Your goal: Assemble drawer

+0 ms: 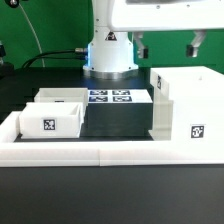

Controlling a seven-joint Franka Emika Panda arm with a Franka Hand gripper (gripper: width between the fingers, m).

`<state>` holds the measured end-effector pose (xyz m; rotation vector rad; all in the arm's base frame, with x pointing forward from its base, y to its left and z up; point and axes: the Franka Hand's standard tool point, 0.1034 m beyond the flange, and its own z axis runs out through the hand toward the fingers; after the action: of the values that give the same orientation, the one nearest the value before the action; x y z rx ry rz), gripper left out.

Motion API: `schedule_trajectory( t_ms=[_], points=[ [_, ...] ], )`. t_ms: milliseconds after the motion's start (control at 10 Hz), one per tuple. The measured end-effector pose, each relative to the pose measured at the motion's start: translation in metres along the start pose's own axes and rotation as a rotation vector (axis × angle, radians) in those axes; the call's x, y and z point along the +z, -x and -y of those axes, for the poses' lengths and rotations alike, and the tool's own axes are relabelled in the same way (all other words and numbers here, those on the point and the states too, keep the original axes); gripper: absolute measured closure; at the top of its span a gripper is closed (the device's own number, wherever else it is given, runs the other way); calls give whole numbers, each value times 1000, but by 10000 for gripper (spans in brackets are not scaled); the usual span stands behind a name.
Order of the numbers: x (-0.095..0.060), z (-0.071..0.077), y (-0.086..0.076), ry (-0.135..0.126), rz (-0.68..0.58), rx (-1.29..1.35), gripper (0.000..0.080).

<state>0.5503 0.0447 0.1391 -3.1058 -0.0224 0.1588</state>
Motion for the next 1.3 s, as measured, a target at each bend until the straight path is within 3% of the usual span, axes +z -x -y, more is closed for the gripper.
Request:
schedule_trajectory(
  t_ms=[100, 200, 300, 600, 900, 1100, 1300],
  points=[
    [1, -21, 2, -26, 2, -15, 150],
    [4, -35, 1, -81, -1, -3, 150],
    [4, -37, 1, -83, -1, 9, 150],
    [5, -39, 3, -81, -2, -5, 150],
    [24, -72, 12, -37, -53, 23, 150],
    [42, -95, 16, -26, -90, 23, 150],
    [47, -97, 17, -32, -85, 14, 150]
  ],
)
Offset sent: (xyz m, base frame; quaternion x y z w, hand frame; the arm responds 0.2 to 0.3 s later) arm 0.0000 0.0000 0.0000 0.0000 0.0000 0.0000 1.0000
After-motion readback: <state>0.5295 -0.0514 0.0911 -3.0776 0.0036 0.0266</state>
